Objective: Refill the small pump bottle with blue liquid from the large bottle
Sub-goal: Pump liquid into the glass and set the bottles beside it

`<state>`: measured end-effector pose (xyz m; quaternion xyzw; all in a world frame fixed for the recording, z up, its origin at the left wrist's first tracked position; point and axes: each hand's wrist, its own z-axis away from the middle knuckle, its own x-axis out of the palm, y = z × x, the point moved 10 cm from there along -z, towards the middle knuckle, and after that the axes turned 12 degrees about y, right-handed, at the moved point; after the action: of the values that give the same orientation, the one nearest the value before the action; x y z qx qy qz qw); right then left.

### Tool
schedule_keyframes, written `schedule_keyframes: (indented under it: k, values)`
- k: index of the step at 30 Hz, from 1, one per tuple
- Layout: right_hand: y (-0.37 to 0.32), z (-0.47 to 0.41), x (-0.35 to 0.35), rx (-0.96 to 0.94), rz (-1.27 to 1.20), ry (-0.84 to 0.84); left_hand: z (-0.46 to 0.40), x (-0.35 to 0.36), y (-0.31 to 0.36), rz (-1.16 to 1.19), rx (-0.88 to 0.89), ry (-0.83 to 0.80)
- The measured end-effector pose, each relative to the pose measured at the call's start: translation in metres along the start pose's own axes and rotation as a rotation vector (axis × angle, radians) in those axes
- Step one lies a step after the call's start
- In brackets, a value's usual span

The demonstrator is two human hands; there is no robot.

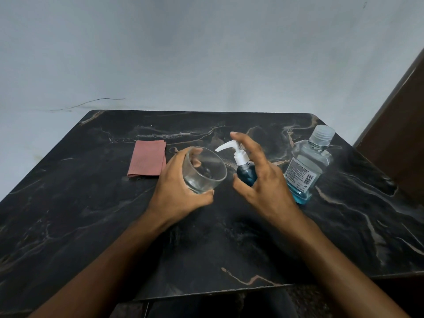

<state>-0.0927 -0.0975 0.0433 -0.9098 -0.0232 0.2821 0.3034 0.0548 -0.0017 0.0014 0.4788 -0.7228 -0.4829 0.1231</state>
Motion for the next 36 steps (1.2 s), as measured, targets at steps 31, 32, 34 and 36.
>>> schedule_keyframes:
  k: [31, 32, 34, 36]
  values:
    - [0.009, -0.001, 0.009, 0.016, -0.092, -0.122, 0.000, 0.000, -0.001, 0.012, 0.011, 0.001]
    - [0.008, -0.001, 0.009, 0.017, -0.096, -0.124, 0.000, 0.000, -0.001, 0.012, 0.009, 0.002]
    - [0.007, -0.001, 0.009, 0.013, -0.093, -0.125, 0.000, 0.000, -0.001, 0.014, 0.008, 0.007]
    - [0.008, -0.001, 0.009, 0.009, -0.081, -0.118, 0.001, 0.000, -0.001, 0.020, 0.008, 0.010]
